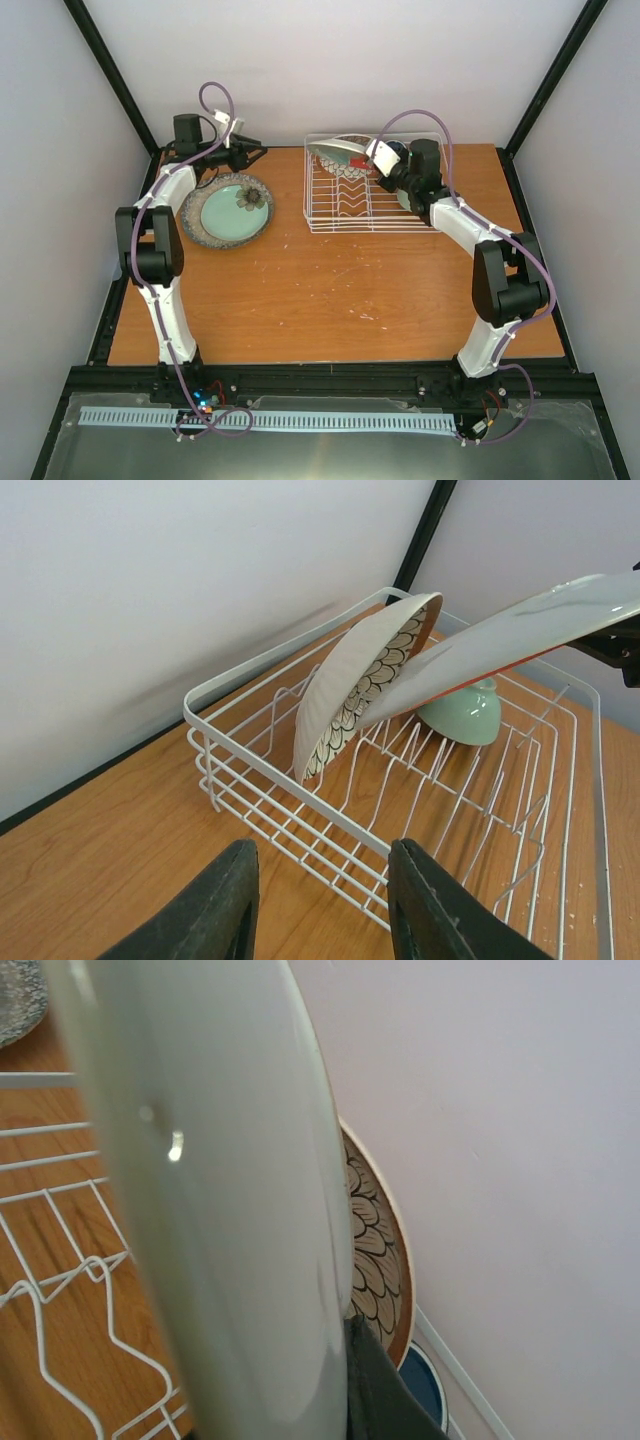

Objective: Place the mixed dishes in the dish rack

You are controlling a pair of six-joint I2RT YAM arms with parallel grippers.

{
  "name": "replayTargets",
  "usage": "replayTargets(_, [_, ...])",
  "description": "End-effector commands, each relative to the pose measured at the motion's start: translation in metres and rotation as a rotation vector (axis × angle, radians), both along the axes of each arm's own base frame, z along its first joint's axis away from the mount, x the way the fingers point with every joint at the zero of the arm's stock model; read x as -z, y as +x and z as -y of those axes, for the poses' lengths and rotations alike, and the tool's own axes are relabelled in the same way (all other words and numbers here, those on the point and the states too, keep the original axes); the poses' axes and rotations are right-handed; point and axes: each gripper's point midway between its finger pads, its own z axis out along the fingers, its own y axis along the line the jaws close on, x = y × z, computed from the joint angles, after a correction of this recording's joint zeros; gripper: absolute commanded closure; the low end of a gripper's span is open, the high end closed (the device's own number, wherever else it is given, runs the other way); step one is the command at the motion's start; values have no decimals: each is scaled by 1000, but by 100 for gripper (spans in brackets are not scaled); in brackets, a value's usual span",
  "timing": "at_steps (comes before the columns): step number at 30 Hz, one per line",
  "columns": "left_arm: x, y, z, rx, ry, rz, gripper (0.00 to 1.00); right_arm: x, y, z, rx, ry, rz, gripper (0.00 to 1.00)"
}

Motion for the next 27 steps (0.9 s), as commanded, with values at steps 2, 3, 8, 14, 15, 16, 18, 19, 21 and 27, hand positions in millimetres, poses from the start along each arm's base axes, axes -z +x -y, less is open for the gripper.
replayTargets(2, [-4,0,0,29,-16,11,63,-84,-7,-5,-47,75,219,97])
replayTargets(3, [-4,-1,1,29,-17,9,64,-82,-8,-4,-50,73,213,97])
replayTargets(8, [-2,-4,0,22,-7,10,63,-69,-13,-5,-62,64,183,97])
replayTargets(14, [2,-2,-4,12,1,3,63,-67,-17,-7,-77,66,172,97])
replayTargets(15, [2,-2,-4,12,0,1,63,-68,-18,-7,-79,65,172,97])
replayTargets(16, [2,-1,-5,11,0,2,63,-68,-18,-7,-78,65,173,97])
replayTargets(18, [2,-1,-4,14,-3,1,63,-68,-19,-6,-78,62,172,97])
replayTargets(19, [2,-2,-4,15,-4,0,63,-68,-19,-5,-74,62,174,97])
replayTargets(21, [2,-2,-4,16,-4,1,63,-66,-20,-6,-75,57,172,97])
replayTargets(27, [3,-1,-4,17,-5,-3,63,-66,-20,-4,-68,46,171,97])
